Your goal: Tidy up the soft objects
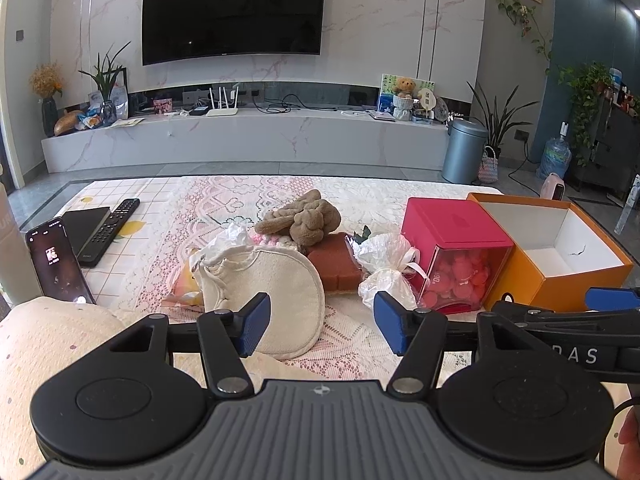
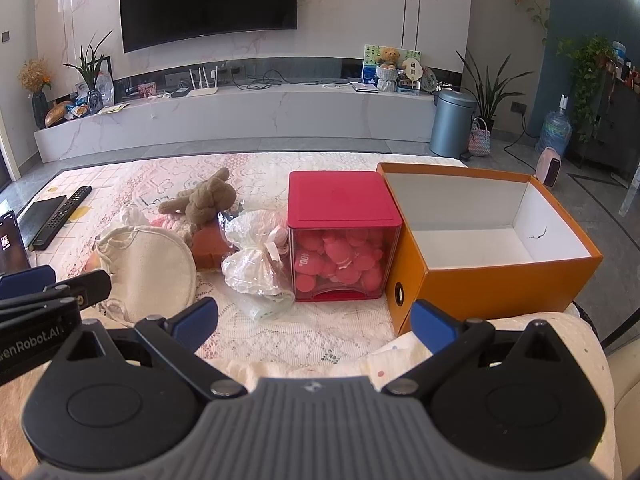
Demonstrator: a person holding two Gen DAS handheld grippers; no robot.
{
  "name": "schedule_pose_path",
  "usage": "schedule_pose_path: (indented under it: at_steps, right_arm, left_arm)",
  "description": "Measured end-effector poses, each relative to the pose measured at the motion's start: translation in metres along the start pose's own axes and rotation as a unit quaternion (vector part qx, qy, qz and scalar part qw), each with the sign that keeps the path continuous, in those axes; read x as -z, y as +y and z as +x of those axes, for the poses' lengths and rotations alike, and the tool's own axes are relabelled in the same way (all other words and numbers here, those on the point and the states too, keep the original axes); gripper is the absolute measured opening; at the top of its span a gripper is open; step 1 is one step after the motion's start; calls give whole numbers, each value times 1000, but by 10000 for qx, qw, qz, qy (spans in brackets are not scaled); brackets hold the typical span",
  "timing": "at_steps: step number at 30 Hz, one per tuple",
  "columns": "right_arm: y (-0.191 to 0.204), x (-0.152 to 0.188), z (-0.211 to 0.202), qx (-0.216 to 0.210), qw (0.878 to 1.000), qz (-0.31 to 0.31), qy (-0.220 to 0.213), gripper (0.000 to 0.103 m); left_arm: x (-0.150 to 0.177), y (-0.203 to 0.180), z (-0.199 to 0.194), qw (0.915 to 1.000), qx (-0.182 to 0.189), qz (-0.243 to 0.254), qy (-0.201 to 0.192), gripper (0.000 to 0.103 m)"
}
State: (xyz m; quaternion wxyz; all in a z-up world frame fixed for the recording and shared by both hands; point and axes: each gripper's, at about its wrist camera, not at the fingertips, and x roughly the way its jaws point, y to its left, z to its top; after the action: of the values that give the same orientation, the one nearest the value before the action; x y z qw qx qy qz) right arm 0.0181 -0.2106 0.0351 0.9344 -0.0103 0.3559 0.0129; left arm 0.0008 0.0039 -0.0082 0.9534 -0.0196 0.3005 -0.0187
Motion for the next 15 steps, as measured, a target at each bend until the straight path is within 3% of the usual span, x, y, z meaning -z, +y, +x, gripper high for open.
schedule_pose_path:
  at_steps: [15]
  right_arm:
    - [0,1,4,73,9999,55,68,100]
  left_arm:
    - [3,1,0,10000,2,-24,23,70]
